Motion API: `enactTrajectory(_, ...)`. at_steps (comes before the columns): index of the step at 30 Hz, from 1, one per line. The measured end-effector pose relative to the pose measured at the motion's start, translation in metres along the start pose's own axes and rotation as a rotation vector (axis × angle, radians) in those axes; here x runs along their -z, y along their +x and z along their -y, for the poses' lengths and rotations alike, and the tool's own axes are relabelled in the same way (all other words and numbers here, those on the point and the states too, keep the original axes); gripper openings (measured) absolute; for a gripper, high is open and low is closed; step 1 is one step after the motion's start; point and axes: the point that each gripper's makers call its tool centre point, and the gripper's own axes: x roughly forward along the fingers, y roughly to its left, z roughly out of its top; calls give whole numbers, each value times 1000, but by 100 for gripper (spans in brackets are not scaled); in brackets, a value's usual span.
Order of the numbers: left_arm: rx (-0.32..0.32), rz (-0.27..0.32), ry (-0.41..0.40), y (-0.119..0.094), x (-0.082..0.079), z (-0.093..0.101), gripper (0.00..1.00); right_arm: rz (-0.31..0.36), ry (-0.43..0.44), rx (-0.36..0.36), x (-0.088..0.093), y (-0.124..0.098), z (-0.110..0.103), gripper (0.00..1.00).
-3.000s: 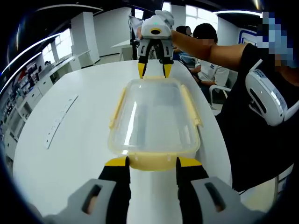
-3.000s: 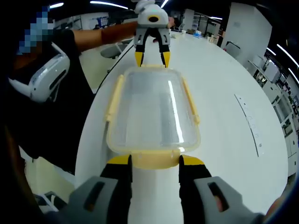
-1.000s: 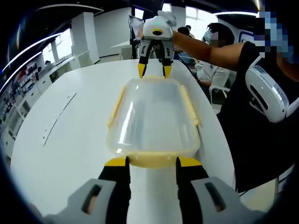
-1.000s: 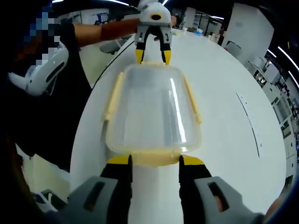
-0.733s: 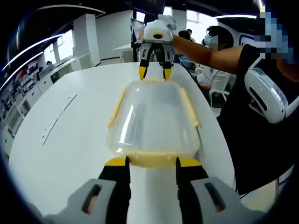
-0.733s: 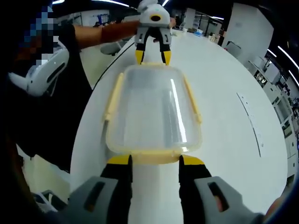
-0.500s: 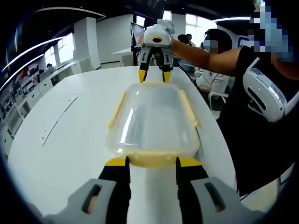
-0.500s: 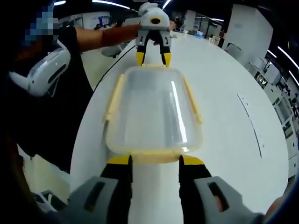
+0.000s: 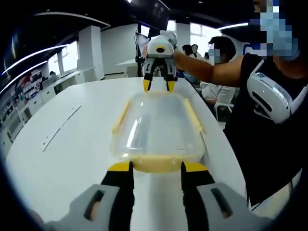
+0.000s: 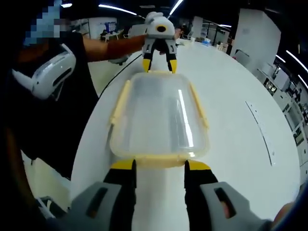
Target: Snap each plastic latch of the storage box into its locked position after aligning the lid with the box until every specified latch is closed and the lid sits flush.
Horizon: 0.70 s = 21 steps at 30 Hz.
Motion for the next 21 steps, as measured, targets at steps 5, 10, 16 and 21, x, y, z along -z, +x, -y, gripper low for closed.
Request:
enactTrajectory(5,3,73,-18,-1,1,0,35,34,4,6,-1,0,0,36)
enactTrajectory(10,5,82,1,-1,-1,1,35,44,6,-9,-1,1,1,36)
enactTrajectory(16,12,64,6,-1,-1,0,34,29,4,-17,-2,2,-2,36)
enactTrajectory(21,14,82,0,-2,-1,-1,34,58,15,-23,-2,2,-2,36)
